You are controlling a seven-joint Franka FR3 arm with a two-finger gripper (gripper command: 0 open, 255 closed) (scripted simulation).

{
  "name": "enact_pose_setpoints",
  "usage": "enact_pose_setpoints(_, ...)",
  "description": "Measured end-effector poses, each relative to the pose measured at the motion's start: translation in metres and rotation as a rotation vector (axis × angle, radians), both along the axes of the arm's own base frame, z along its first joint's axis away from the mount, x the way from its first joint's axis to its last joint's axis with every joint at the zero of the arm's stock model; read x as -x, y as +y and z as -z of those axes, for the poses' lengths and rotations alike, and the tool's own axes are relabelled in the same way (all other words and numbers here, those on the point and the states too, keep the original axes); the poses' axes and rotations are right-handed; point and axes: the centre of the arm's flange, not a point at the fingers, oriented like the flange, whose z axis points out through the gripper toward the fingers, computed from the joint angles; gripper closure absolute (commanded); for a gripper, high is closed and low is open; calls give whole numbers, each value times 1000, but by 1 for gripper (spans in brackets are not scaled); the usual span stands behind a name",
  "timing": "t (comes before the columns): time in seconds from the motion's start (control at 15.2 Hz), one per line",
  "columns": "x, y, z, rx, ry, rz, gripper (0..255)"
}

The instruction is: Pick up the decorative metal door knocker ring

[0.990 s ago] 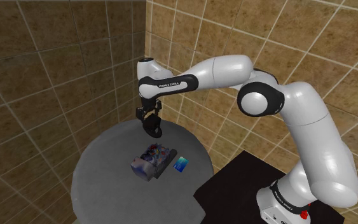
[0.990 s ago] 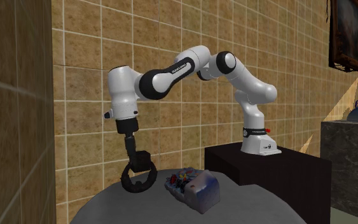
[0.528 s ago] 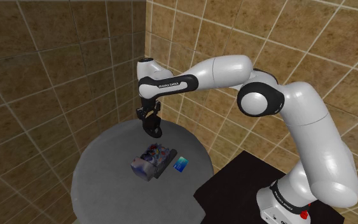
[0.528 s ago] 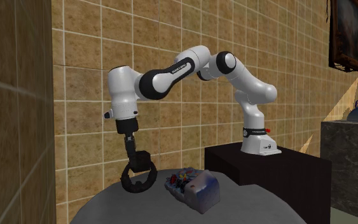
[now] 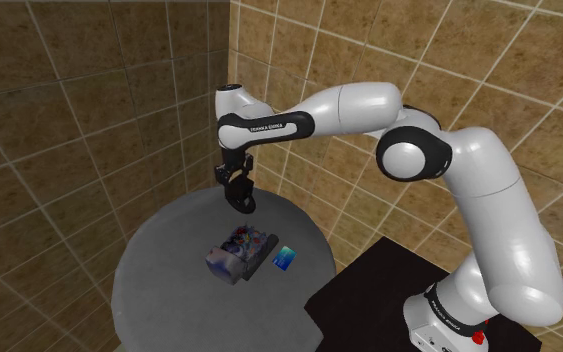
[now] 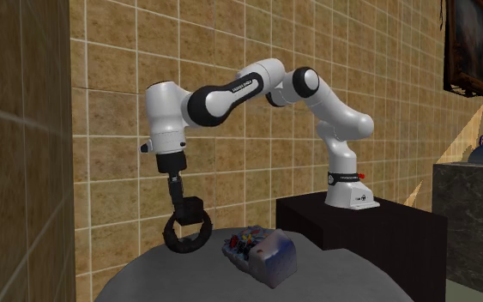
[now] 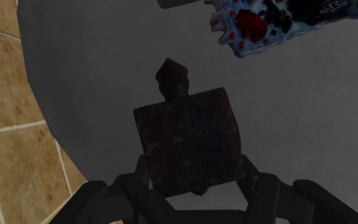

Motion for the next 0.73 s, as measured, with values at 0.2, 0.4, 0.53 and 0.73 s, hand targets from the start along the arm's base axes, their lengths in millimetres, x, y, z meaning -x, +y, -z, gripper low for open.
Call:
enact_pose_setpoints(0.2,-1,0,-16,0,0,0,255)
enact_pose_setpoints(0.4,-1,0,-31,0,0,0,255)
enact_pose_setpoints(0.53,0,0,-42,0,0,0,255)
enact_pose_setpoints(0.73,0,0,-56,0,-1,0,255)
